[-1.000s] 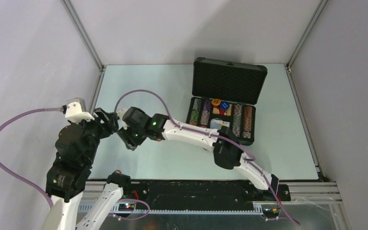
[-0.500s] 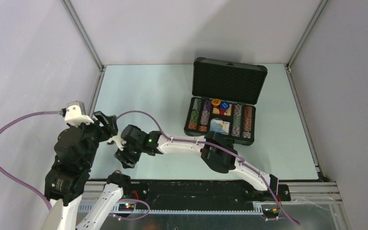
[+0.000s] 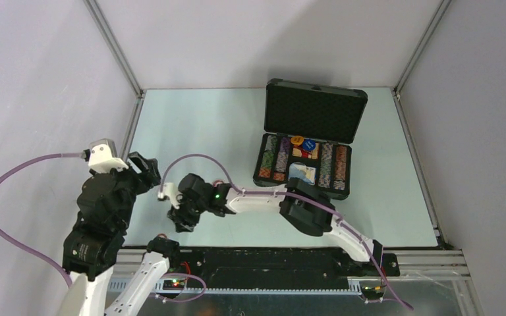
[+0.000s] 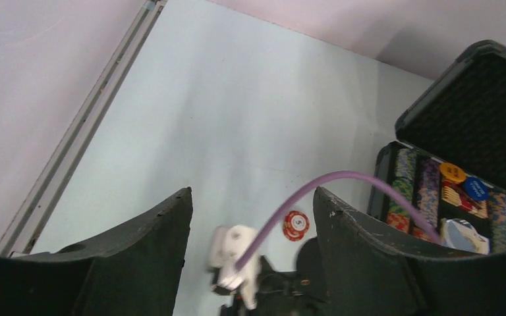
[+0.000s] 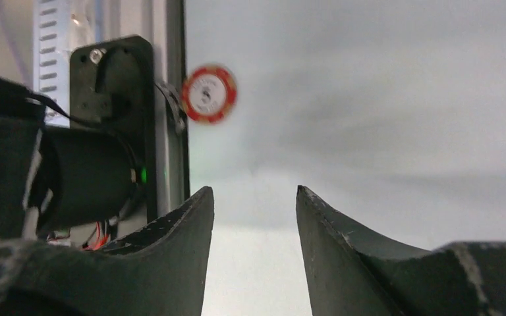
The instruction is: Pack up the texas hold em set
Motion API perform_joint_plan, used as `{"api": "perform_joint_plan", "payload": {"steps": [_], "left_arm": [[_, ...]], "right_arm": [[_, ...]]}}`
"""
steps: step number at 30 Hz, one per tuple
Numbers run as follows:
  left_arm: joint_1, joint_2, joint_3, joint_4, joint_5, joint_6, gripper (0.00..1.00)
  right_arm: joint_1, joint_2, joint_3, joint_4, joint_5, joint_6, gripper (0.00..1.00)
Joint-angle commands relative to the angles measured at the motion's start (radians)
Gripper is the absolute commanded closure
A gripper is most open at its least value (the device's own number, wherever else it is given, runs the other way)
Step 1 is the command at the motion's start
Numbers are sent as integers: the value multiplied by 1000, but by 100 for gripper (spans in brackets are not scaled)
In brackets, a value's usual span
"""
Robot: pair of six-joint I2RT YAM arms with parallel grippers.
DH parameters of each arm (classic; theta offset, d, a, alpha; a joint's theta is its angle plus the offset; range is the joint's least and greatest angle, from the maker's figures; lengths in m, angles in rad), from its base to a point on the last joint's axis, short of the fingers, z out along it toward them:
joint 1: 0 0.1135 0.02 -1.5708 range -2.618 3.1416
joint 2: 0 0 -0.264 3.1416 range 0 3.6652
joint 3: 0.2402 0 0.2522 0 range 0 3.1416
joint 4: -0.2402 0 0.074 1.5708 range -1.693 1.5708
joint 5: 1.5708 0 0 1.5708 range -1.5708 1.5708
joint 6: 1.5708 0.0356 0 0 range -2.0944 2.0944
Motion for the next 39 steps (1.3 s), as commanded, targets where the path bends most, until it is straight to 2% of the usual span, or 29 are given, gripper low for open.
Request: {"api": "perform_joint_plan", "payload": {"steps": [1, 4, 8, 13, 16, 20, 23, 31, 37, 39], "left_arm": [[-1, 40, -20, -40, -113, -21, 26], [5, 63, -35, -89, -168, -63, 24], [67, 113, -120, -122, -109, -105, 23], [262, 186, -172, -161, 24, -148, 22], [359, 183, -223, -161, 98, -233, 18], [379, 141, -333, -155, 73, -433, 13], [379, 117, -408, -126, 31, -572, 11], [381, 152, -524, -108, -86, -769, 3], [392, 261, -610, -113, -80, -989, 0], [393, 298, -631, -111, -60, -1022, 0]], "right_arm": [[-89, -262, -142, 83, 105, 126, 48], [-128, -393, -289, 81, 158, 191, 49], [-156, -604, -437, 53, 267, 202, 47], [-197, -750, -557, -13, 328, 217, 46], [-228, -846, -650, -16, 325, 255, 46], [-279, -943, -747, 4, 295, 291, 46], [-293, -979, -771, -21, 277, 287, 46], [-312, -1018, -817, -55, 230, 291, 46], [-319, -1019, -818, -83, 206, 280, 46], [-319, -1019, -818, -93, 205, 273, 46]]}}
